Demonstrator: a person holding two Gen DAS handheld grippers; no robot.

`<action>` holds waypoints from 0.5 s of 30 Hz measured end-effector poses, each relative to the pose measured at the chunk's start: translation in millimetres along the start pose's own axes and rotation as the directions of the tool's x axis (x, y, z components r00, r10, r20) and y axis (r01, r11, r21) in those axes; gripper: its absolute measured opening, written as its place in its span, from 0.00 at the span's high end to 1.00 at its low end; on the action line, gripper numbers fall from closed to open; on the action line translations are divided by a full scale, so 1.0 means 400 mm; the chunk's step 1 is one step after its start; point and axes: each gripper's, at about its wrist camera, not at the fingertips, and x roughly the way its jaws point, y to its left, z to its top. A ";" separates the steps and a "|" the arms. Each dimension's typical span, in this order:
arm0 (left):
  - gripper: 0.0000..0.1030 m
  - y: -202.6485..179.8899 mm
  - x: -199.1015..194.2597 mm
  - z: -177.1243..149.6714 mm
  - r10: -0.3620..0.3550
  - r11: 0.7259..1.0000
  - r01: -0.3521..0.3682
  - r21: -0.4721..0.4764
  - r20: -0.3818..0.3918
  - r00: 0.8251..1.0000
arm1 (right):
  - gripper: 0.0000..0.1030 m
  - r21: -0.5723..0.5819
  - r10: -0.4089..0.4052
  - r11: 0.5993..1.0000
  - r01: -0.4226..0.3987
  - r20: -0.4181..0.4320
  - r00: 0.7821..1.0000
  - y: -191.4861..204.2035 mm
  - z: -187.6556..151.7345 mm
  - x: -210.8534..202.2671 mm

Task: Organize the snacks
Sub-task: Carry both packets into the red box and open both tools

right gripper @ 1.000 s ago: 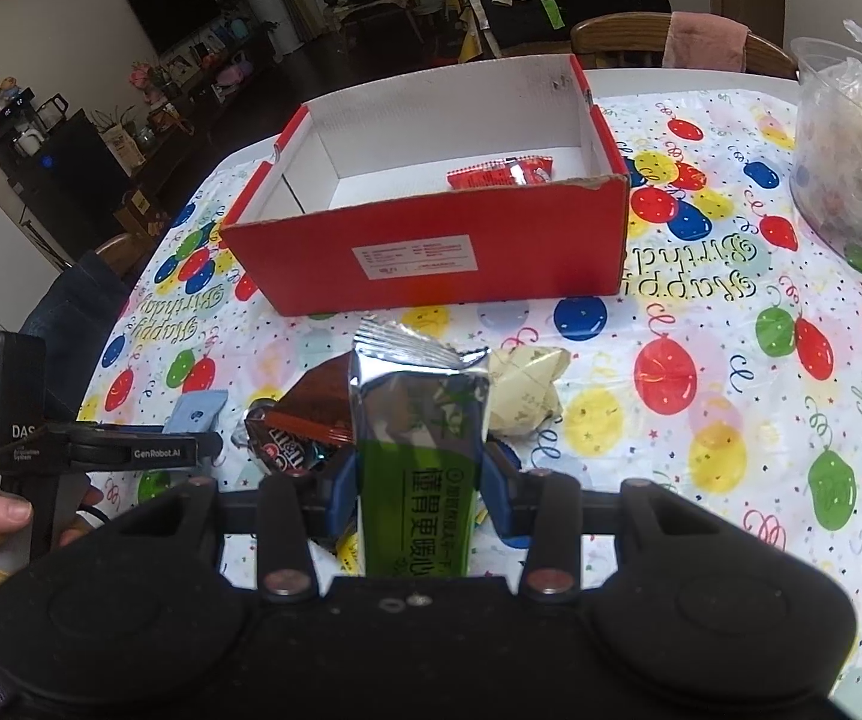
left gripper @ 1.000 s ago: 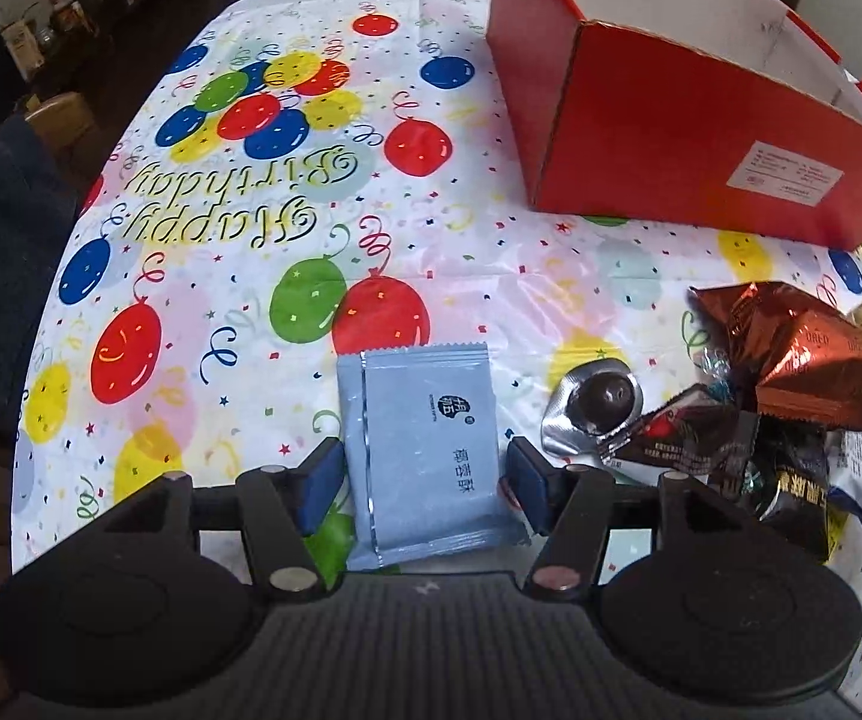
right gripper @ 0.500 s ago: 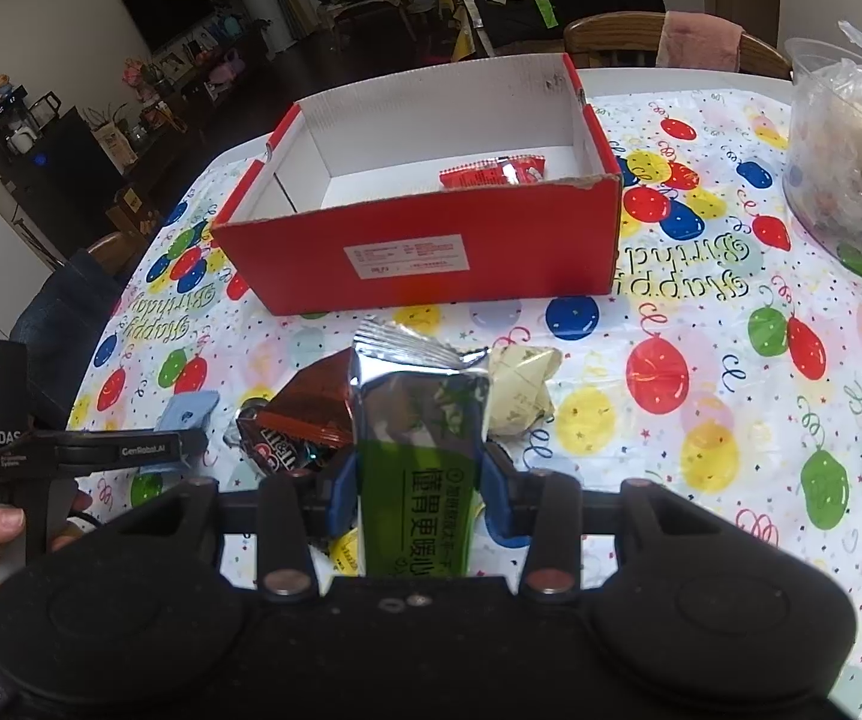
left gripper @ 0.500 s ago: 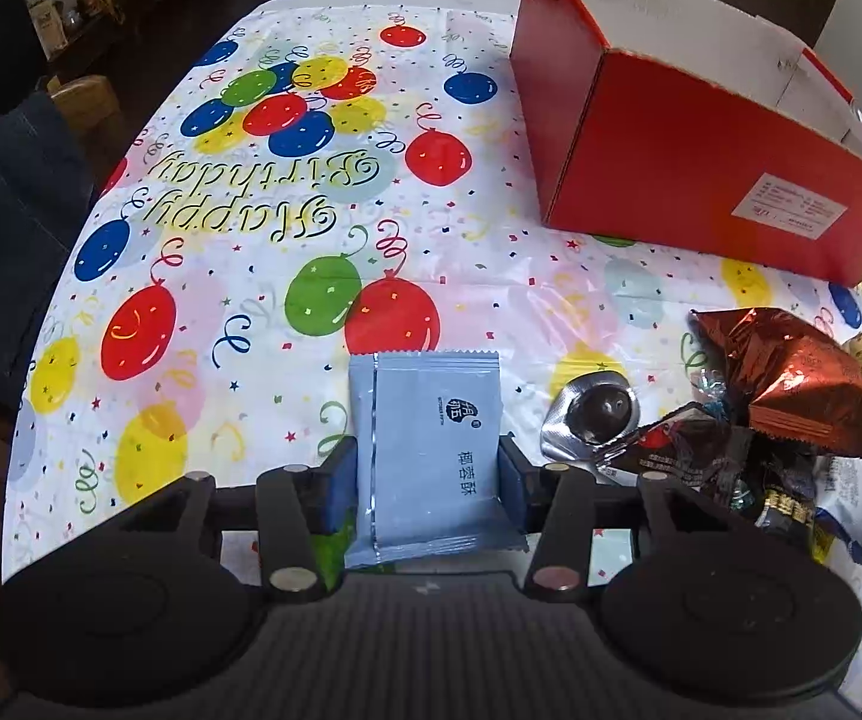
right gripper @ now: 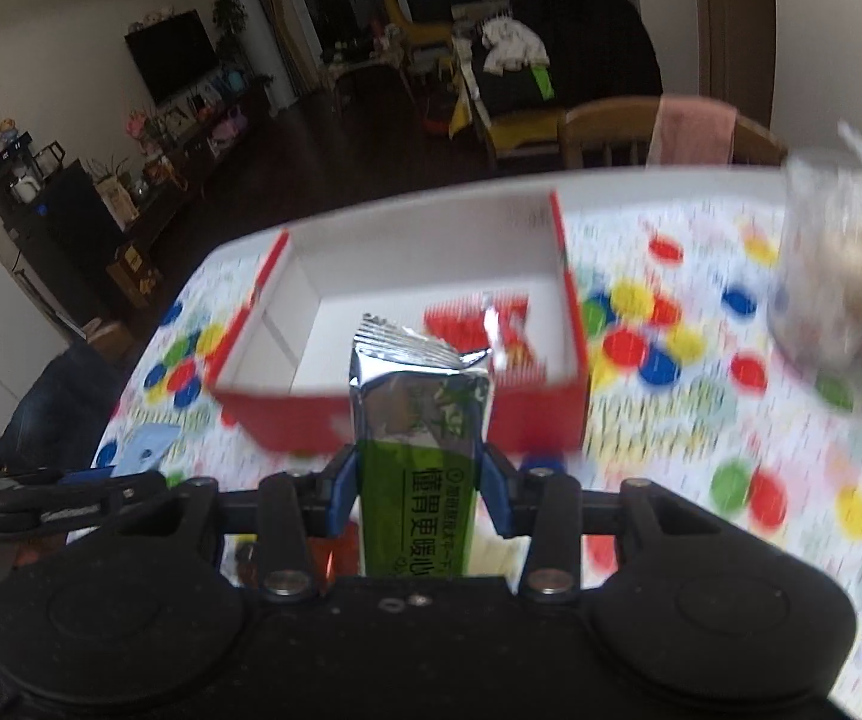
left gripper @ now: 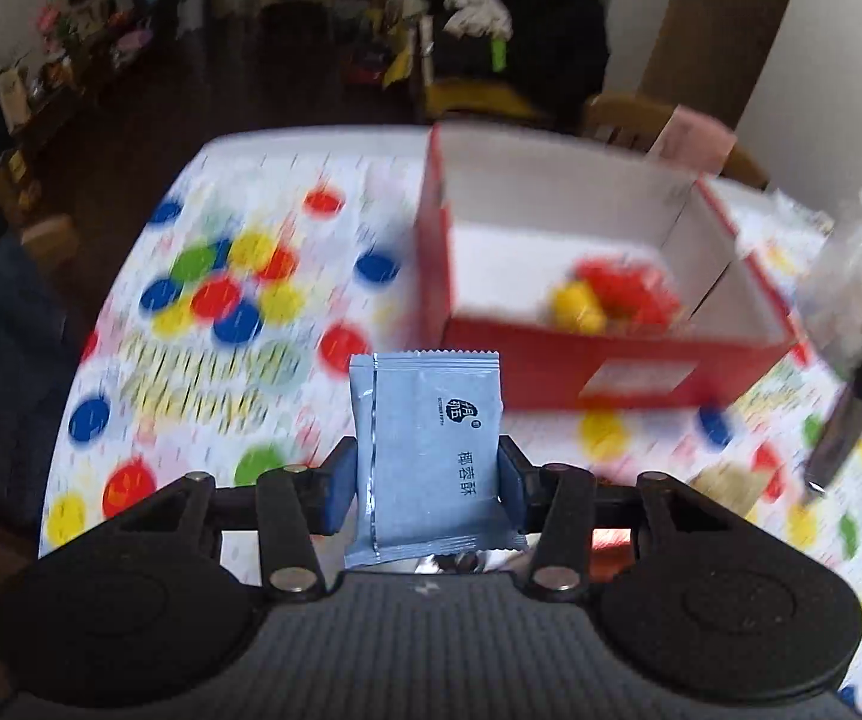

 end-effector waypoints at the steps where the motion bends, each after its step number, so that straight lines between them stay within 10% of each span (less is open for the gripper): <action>1: 0.54 -0.010 -0.007 0.020 -0.006 1.000 0.006 0.004 0.012 1.000 | 0.60 -0.007 -0.002 1.000 0.002 0.010 1.000 -0.004 0.020 0.002; 15: 0.54 -0.118 0.069 0.257 0.012 0.998 -0.013 0.055 0.028 1.000 | 0.60 -0.049 -0.022 0.999 0.022 -0.002 1.000 -0.028 0.242 0.155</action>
